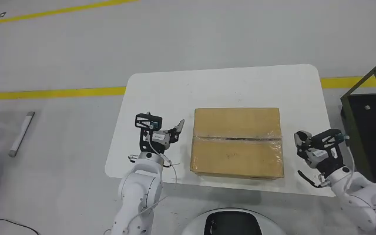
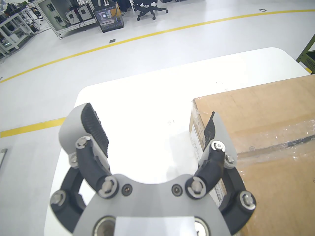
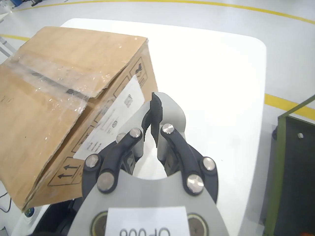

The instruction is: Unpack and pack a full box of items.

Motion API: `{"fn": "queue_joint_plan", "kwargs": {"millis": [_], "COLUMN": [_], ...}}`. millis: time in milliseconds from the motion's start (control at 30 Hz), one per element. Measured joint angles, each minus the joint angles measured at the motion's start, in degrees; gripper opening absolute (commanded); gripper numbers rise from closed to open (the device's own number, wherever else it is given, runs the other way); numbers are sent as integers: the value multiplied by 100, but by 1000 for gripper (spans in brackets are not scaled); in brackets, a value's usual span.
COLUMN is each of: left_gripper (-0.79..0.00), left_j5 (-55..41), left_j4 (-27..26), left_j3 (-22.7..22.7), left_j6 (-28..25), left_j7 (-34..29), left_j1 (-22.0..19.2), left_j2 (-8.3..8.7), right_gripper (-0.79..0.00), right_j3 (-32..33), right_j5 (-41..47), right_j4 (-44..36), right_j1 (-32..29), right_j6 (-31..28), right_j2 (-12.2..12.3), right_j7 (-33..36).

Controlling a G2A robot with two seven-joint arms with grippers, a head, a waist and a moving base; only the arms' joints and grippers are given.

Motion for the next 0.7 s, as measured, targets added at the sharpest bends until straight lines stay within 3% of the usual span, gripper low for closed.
{"fn": "queue_joint_plan", "kwargs": {"millis": [700], "left_gripper": [0], "left_j5": [-4], "left_j4": [-1], "left_j3": [1], "left_j6": [-1], "left_j7": [7], "left_j1": [2], "left_j2": [0], "right_gripper": [-785], "right_j3": [-973], "right_j5": [-312], "right_j4": [772], "right_j1": [1059], "right_j6": [-594], "right_j2": [-29], "right_j7": [-123]}}
